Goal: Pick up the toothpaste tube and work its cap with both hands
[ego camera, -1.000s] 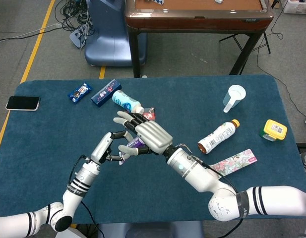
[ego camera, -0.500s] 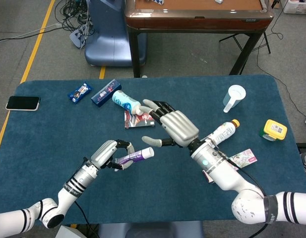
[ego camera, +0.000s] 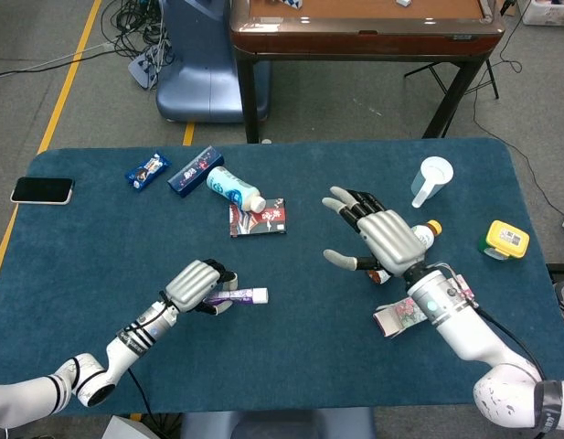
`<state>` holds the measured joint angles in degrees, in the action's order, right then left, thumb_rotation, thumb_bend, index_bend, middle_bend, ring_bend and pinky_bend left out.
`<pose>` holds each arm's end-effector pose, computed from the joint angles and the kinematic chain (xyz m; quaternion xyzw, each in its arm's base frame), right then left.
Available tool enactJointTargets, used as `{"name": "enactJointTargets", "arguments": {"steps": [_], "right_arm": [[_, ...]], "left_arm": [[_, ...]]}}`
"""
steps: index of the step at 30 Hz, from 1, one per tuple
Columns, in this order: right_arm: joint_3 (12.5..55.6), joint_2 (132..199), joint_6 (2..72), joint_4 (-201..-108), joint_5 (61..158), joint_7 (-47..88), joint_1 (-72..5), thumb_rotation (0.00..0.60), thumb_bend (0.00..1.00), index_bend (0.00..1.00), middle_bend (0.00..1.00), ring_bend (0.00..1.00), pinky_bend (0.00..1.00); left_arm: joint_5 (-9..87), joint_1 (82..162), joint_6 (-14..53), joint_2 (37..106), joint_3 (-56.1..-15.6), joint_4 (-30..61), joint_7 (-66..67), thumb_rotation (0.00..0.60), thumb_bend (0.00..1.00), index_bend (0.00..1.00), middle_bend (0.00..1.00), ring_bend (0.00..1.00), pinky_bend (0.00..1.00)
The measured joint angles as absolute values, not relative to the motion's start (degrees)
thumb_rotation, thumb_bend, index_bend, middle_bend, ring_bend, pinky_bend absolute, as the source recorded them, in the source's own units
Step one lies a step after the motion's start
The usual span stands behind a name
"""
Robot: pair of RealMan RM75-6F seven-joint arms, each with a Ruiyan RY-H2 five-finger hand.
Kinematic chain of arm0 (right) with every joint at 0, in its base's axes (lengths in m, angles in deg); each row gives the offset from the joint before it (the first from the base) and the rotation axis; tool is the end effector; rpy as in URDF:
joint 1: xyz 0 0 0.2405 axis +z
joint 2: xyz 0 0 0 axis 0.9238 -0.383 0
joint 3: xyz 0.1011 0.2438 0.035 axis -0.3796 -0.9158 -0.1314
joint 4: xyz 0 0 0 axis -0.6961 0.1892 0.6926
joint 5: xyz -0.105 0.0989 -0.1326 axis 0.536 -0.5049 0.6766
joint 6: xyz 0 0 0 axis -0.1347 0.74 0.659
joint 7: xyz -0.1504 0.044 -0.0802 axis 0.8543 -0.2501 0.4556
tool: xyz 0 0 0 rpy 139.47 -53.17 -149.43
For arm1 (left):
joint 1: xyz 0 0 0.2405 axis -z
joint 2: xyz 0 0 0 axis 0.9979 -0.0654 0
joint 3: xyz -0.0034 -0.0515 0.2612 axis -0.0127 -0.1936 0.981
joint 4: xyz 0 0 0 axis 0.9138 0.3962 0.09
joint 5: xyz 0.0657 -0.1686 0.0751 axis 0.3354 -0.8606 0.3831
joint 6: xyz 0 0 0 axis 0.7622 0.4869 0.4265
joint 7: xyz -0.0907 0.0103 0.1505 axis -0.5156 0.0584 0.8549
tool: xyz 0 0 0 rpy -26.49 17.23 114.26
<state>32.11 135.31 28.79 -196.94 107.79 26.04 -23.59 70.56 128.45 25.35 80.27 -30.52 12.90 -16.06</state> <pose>-0.0963 -0.3523 0.1501 0.7074 -0.4178 0.4366 0.3667 -0.1494 0.3565 -0.0334 -0.7704 -0.3707 -0.4471 0.2628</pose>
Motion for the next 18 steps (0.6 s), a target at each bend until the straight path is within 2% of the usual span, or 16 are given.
{"name": "enactJointTargets", "arguments": {"steps": [5,9,13,18], "right_arm": [[32.94,134.48,29.07,-195.27,109.66,23.80,-25.80,0.000,0.07,0.00,0.00,0.00,0.00],[33.67,133.89,29.49,-193.58,111.16,22.95,-27.57,0.000,0.07,0.00,0.00,0.00,0.00],[34.28,133.11,30.26,-192.60,112.32,22.06,-29.43,0.000,0.07,0.00,0.00,0.00,0.00],[35.47,131.97,32.37,-192.07,114.20,21.63,-32.42,0.000,0.08,0.00,0.00,0.00,0.00]], "left_arm": [[68.00,128.32,27.40,81.08,-30.17,12.27,-11.50,0.600,0.46,0.35,0.46,0.29,0.31],[65.61,127.96,28.54,80.97,-30.34,12.56,-7.54,0.600,0.46,0.20,0.34,0.22,0.27],[62.24,127.15,29.09,79.82,-31.03,14.60,-3.51,0.600,0.46,0.10,0.27,0.18,0.25],[57.92,125.05,28.03,76.75,-32.26,19.47,0.05,0.600,0.46,0.07,0.25,0.16,0.24]]}}
